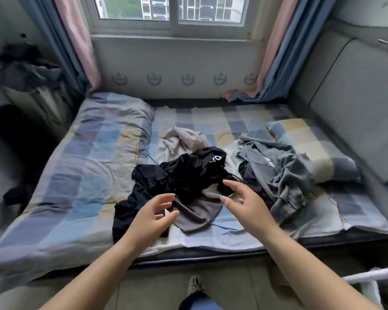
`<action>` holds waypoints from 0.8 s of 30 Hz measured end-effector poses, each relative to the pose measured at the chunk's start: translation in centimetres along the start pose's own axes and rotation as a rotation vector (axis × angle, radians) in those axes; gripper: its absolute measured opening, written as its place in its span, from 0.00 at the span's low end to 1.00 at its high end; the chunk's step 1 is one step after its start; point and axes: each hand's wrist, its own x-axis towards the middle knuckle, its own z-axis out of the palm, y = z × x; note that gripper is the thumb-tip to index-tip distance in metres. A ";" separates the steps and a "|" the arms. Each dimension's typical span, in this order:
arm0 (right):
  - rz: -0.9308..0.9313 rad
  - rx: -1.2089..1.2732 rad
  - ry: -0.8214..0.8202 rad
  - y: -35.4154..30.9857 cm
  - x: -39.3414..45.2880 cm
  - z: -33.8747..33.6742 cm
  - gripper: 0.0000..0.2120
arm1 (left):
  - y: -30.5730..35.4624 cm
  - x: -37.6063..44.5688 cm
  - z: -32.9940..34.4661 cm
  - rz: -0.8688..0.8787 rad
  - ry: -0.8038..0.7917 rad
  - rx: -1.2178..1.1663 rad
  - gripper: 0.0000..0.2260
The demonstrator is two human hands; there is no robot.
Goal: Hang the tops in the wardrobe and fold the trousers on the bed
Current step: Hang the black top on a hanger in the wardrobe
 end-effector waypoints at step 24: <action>0.284 -0.033 -0.487 16.7 28.5 21.9 0.19 | -23.1 18.3 -3.9 -0.672 0.258 -0.022 0.12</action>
